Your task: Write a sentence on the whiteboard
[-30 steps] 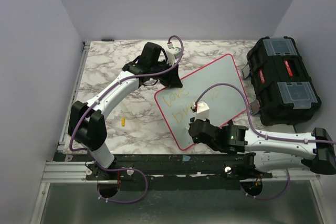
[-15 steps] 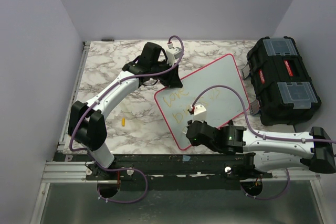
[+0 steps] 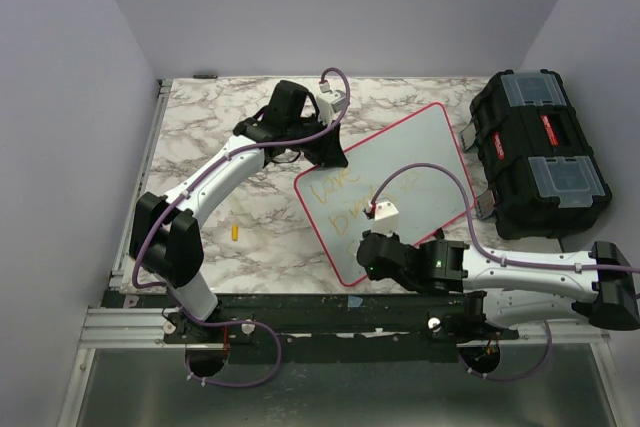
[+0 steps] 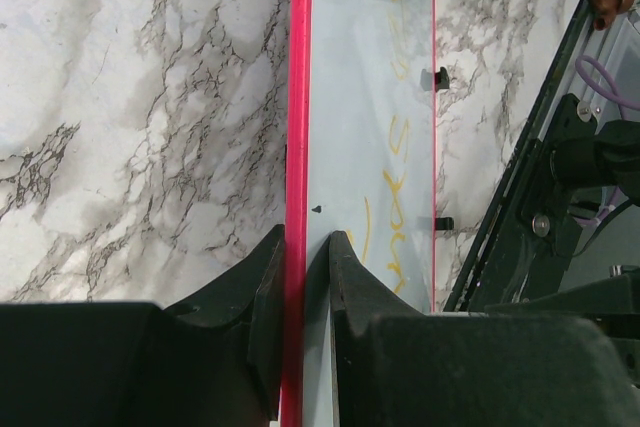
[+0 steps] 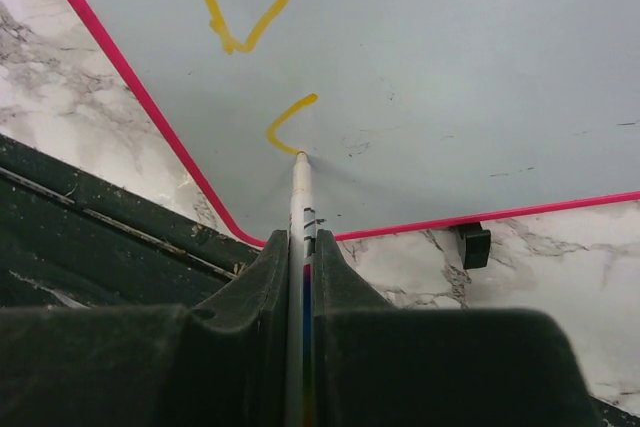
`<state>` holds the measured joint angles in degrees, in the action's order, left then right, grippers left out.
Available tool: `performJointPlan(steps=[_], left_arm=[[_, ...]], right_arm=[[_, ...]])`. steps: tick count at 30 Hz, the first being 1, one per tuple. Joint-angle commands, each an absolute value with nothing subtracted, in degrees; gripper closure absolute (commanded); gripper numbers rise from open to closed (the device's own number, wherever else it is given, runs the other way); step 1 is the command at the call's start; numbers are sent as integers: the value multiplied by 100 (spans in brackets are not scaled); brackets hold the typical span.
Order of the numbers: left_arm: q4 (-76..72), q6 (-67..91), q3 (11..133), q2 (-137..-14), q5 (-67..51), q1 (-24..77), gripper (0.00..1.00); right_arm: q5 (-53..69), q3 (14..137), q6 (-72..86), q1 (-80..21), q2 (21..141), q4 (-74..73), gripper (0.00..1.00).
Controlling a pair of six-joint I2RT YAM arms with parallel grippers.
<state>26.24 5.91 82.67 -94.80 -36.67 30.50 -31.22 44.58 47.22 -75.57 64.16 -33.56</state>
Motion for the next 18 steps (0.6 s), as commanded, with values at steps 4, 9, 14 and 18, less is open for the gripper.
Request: performJointPlan(steps=[4, 9, 14, 18], left_arm=[[2587, 219, 8314, -9413, -3498, 3152, 100], [2592, 229, 8312, -9404, -3507, 3155, 100], [2584, 227, 8303, -9398, -3520, 3154, 100], [2584, 224, 8301, -9395, -3508, 3155, 100]], right_arm=[[-3984, 4647, 4861, -7527, 6573, -3631, 99], [-4227, 4942, 4698, -7530, 6756, -3559, 99], [-4264, 5170, 4547, -7529, 6896, -3490, 99], [-4198, 5160, 4518, -7530, 6933, -3435, 99]])
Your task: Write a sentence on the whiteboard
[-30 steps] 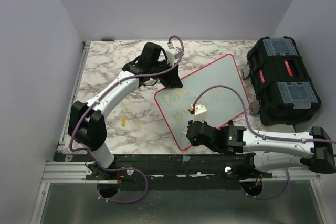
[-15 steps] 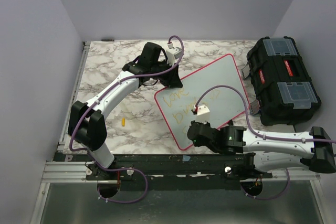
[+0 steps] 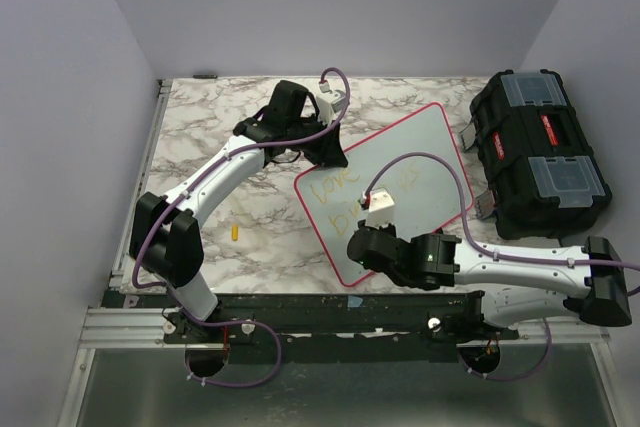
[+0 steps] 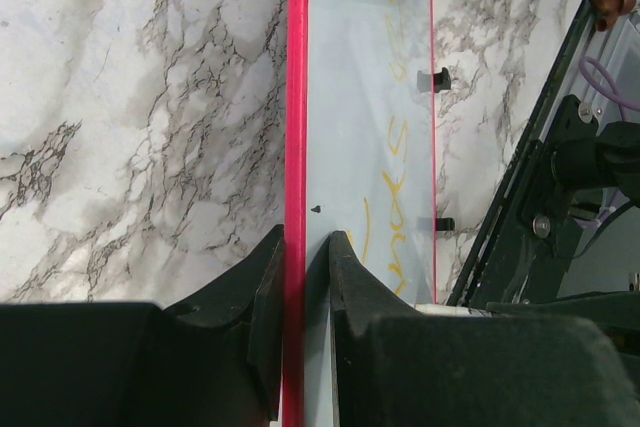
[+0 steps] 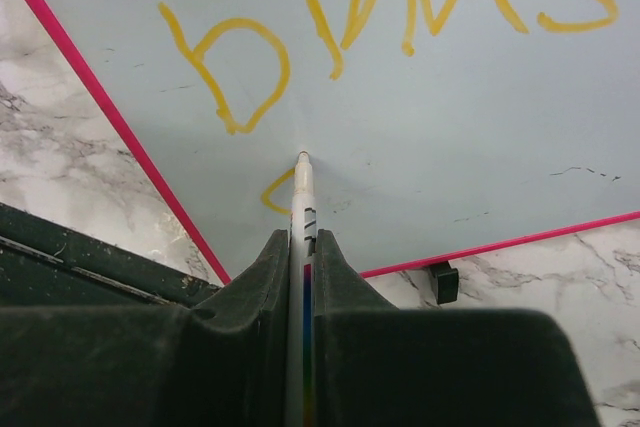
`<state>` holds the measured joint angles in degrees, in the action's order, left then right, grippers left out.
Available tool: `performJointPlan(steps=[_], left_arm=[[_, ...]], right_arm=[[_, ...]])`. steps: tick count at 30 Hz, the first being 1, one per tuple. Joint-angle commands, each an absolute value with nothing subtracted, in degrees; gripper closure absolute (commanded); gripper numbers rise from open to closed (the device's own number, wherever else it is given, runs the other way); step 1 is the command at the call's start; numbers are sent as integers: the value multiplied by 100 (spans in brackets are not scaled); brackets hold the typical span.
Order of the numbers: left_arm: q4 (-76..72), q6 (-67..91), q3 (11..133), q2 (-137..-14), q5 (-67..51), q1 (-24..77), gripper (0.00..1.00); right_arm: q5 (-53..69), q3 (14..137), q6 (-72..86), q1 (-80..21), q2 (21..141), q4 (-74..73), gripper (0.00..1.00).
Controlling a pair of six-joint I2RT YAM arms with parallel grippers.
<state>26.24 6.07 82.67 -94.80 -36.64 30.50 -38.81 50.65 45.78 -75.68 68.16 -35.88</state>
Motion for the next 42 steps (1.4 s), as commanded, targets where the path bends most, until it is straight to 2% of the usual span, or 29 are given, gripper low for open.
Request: performJointPlan(steps=[1, 20, 29, 36, 42], left_arm=[[2578, 220, 8300, -9396, -3513, 3151, 100], [2583, 229, 8299, -9393, -3516, 3155, 100], [2590, 229, 8315, -9413, -3515, 3148, 100], [2592, 228, 8320, -9412, -3507, 3155, 100], [2591, 229, 8314, -9396, -3518, 3155, 100]], right_arm=[[-4172, 5126, 4540, -7527, 6935, -3449, 99], [-3729, 4384, 5036, -7532, 6526, -3781, 99], [-4023, 4644, 5090, -7528, 6188, -4104, 99], [-4524, 4643, 5023, -7530, 5753, -3799, 99], [-4888, 4868, 4836, -7521, 5919, -3647, 99]])
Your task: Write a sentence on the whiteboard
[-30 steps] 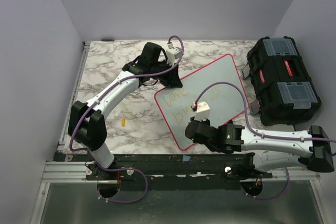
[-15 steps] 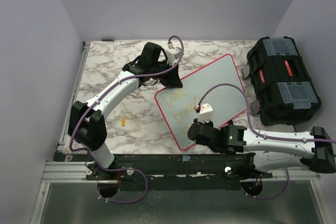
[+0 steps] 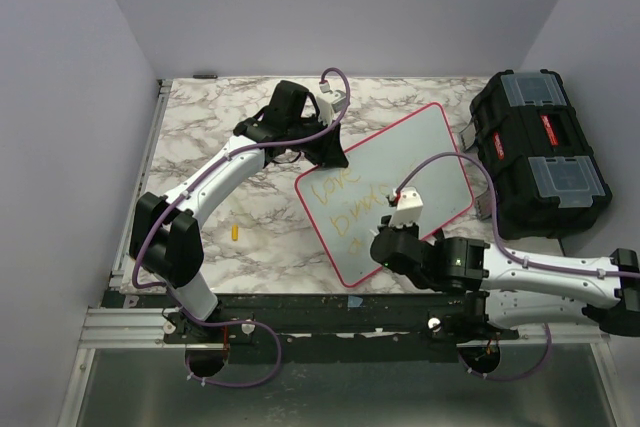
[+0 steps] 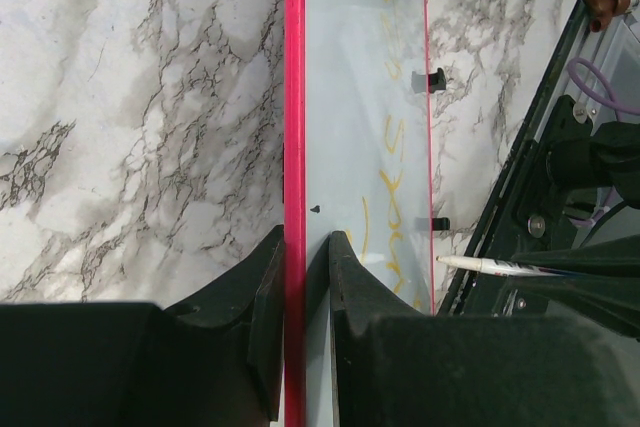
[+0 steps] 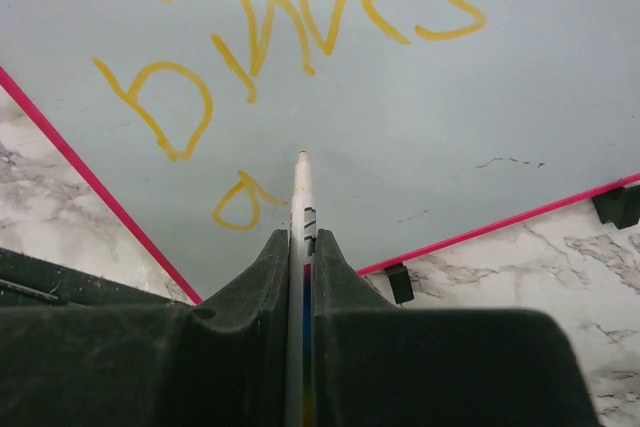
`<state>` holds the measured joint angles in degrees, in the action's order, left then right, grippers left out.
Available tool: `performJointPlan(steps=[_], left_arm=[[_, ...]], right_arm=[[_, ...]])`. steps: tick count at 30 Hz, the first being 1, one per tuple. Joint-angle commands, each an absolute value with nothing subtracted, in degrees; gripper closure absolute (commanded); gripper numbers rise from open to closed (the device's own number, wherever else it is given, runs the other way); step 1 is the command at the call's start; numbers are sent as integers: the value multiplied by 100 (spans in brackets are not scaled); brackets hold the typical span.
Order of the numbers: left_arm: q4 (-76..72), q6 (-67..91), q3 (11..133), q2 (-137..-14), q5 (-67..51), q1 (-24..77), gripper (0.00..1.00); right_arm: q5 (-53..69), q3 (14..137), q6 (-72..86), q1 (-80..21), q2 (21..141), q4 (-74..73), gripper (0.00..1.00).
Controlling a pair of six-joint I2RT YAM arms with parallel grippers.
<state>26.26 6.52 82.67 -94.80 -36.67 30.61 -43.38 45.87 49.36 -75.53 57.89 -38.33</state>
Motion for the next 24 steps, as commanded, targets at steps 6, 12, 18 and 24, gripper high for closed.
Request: performJointPlan(steps=[6, 12, 18, 24], left_arm=[[2592, 229, 8314, -9387, -3518, 3154, 100], [2583, 228, 8305, -9374, -3517, 3155, 100], [2583, 221, 8295, -9360, -3531, 3155, 100], [2577, 220, 8292, -9360, -3531, 3155, 100]], right_arm=[[-4999, 5135, 4709, -7517, 6273, -3585, 99], [-4948, 5199, 4550, -7465, 6448, -3351, 99], [-4810, 5070, 4532, -7389, 6589, -3220, 99], [-4533, 4792, 4651, -7383, 6642, -3182, 99]])
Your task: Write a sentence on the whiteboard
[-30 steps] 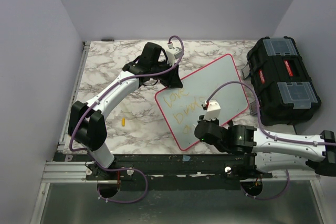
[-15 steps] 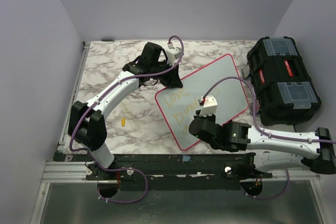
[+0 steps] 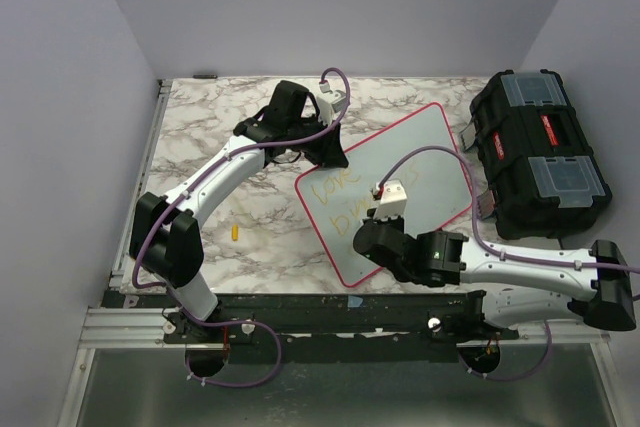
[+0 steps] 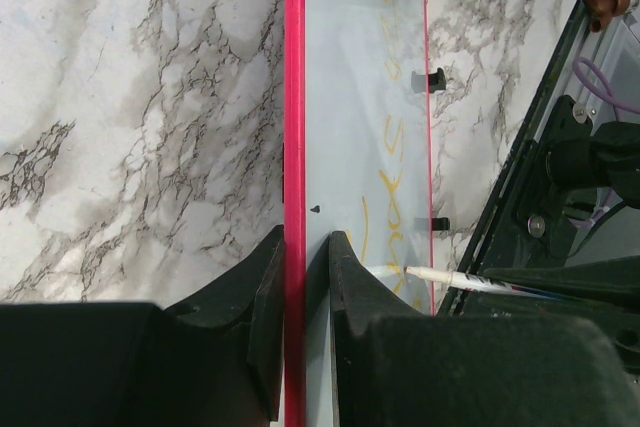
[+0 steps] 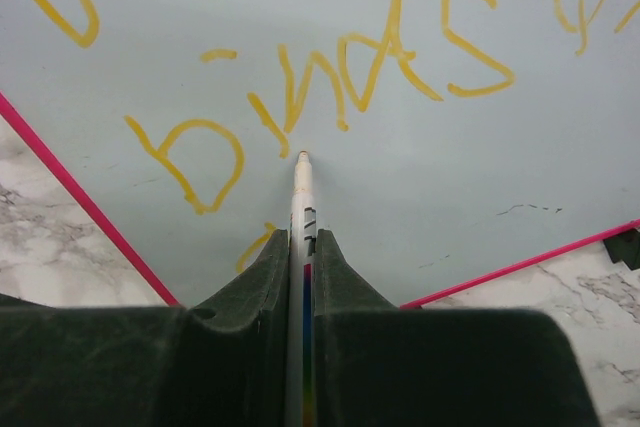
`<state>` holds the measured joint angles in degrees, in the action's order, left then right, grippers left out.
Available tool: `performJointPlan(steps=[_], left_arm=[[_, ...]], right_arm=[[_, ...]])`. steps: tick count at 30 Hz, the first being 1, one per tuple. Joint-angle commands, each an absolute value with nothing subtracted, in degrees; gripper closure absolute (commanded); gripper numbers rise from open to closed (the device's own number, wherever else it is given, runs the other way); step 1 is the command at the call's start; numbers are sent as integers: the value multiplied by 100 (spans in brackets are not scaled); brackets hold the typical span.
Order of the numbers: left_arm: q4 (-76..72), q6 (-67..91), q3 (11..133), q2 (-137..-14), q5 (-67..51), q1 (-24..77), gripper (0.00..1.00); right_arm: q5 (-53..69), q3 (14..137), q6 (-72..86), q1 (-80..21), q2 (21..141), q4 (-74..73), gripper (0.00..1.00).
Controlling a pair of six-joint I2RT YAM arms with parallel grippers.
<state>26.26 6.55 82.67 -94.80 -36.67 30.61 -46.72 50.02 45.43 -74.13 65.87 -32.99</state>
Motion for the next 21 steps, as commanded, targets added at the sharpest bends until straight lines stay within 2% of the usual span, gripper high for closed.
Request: performJointPlan(steps=[1, 21], left_arm=[[2581, 220, 8290, -9353, -3529, 3155, 100], [2592, 211, 8305, -9377, -3516, 3151, 100]], right_arm=[[-4482, 4744, 4676, -7380, 6644, -3191, 99], [-3625, 4342, 5090, -7378, 6741, -3384, 99]])
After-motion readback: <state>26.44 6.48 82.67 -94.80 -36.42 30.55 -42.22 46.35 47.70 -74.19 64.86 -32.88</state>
